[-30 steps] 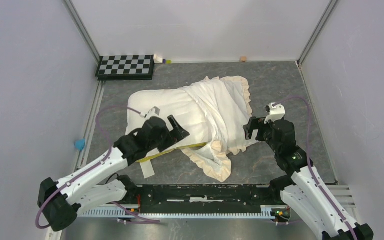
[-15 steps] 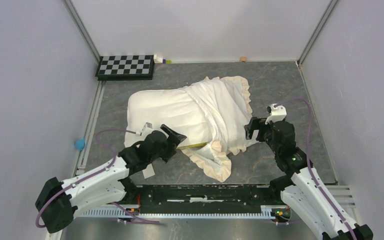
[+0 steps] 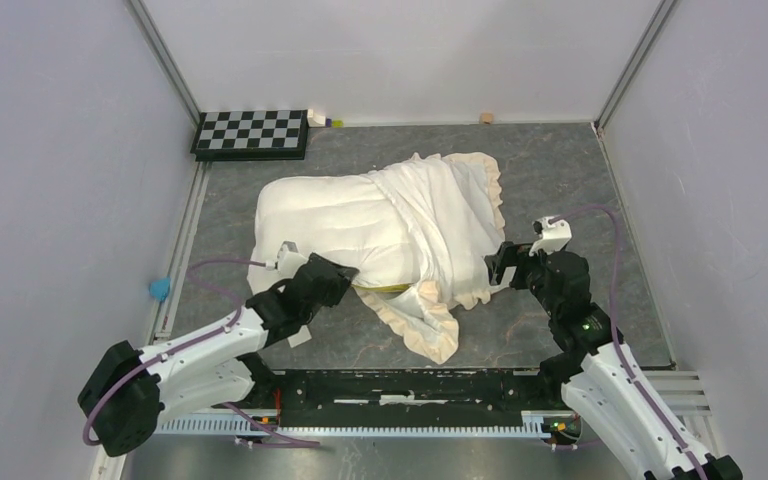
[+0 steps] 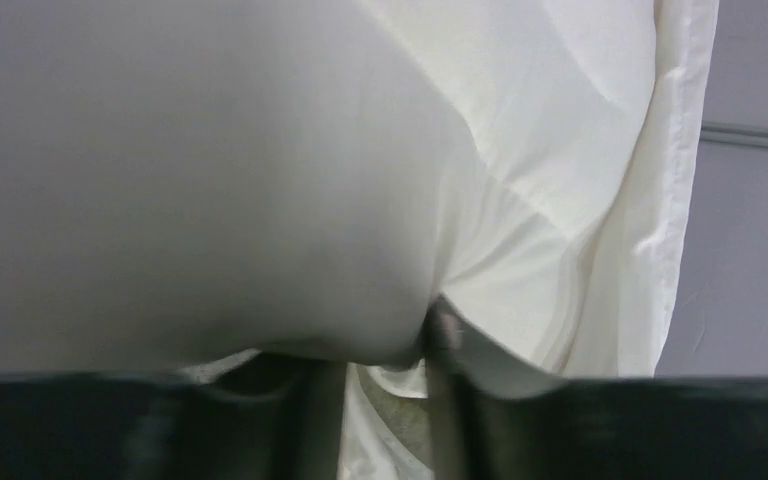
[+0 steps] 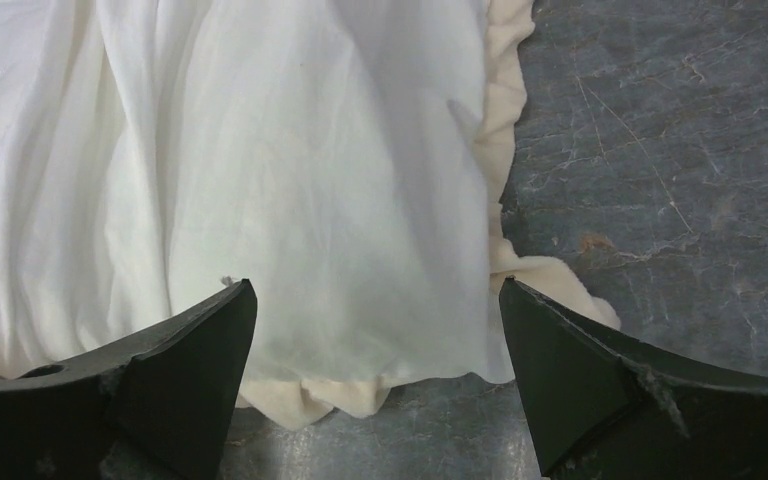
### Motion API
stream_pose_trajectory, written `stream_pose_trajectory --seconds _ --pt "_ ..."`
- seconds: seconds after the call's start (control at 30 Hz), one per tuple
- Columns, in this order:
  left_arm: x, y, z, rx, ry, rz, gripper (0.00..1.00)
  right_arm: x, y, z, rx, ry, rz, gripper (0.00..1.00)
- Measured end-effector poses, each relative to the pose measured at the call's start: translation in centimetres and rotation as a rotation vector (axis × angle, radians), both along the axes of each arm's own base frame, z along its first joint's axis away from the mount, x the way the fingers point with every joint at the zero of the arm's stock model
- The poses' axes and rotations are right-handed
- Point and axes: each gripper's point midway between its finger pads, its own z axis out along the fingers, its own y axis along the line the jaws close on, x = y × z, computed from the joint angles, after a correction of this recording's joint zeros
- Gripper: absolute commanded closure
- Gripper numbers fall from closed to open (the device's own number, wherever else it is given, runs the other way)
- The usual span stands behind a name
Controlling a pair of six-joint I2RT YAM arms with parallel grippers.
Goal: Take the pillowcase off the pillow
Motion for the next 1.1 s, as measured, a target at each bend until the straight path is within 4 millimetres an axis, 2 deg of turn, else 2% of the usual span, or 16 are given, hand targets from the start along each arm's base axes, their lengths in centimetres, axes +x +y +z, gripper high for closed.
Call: stream_pose_trajectory --seconds 0.03,0.07,0.13,0.27,0.43,0.53,0.63,0.77,0.9,1.1 --pt "0.1 0.2 -0.2 0.011 -0.006 -0.001 0.91 0.0 0.0 0.1 0.001 -0.006 -0.002 0.02" --pt "0.1 0.4 -0.4 0.024 -0.010 -0.003 0.97 0.1 -0.1 0.2 0.002 -0.012 -0.005 0.02" --pt "0.1 1.0 -0.4 0.046 -0.027 -0.002 0.98 0.2 -0.3 0.3 -0.002 -0.019 -0.016 0.02" --pt "0.3 2.9 0.9 0.128 -0.095 0.005 0.98 0.3 -0.6 -0.2 -0.016 -0.007 -0.030 0.02" --pt "1.0 6.9 3.1 0.280 -0.148 0.044 0.98 -0.4 -0.9 -2.5 -0.040 0.031 -0.026 0.02" --pt "1.7 9.5 4.1 0.336 -0.152 0.093 0.98 -1.0 -0.2 -3.6 -0.031 0.060 0.019 0.02" --pt "1.9 11.5 4.0 0.373 -0.133 0.130 0.98 -1.5 0.9 -4.1 -0.012 0.088 0.079 0.02" --pt "1.8 12.3 3.4 0.411 -0.104 0.117 0.98 -2.7 3.0 -4.7 0.009 0.119 0.227 0.02" --pt "2.0 12.3 3.6 0.457 -0.094 0.085 0.98 -5.1 5.8 -5.9 0.069 0.180 0.427 0.02" --pt "2.5 12.4 3.9 0.468 -0.081 0.082 0.98 -7.6 7.0 -8.3 0.095 0.282 0.521 0.02"
